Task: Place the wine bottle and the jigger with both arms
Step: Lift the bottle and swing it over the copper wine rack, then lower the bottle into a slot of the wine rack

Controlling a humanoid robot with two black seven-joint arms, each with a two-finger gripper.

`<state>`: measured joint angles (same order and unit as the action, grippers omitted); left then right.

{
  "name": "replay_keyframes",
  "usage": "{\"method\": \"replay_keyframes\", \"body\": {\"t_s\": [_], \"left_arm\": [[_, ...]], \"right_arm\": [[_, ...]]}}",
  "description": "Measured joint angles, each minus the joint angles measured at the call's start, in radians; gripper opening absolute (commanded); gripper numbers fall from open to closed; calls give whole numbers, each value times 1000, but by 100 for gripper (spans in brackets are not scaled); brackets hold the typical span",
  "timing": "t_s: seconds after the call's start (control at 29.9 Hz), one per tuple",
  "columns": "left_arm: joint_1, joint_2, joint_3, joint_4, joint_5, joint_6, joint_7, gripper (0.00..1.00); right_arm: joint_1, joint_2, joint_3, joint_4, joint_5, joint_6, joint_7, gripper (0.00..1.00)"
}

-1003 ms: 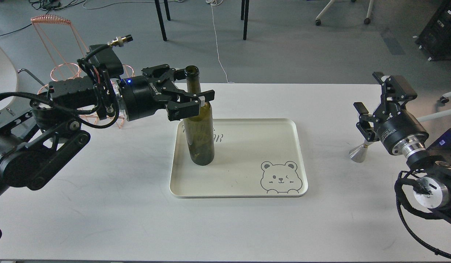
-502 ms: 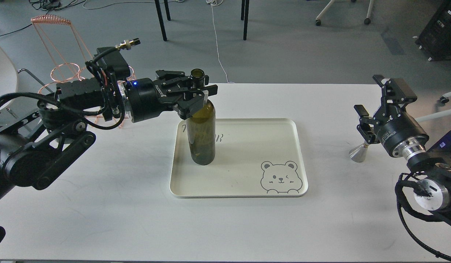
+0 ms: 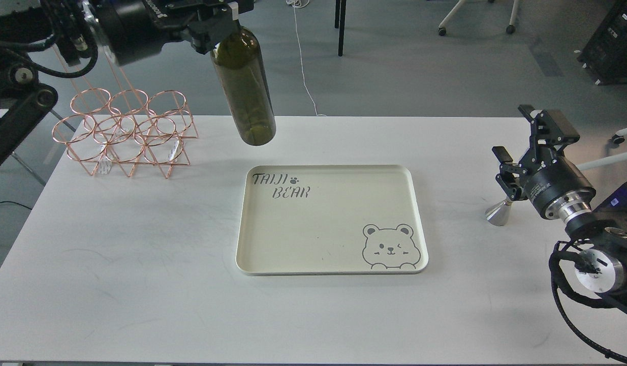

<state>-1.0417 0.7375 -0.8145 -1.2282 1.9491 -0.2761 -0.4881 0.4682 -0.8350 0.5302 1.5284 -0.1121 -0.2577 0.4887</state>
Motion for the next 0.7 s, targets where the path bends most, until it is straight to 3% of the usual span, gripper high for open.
{"method": "replay_keyframes", "body": {"t_s": [0.2, 0.7], "left_arm": [[-44, 53, 1, 156, 2, 2, 0, 9], [-47, 70, 97, 259, -1, 21, -1, 10]], "right_arm": [[-2, 6, -1, -1, -1, 0, 0, 95], [-2, 8, 2, 0, -1, 0, 0, 95]]}}
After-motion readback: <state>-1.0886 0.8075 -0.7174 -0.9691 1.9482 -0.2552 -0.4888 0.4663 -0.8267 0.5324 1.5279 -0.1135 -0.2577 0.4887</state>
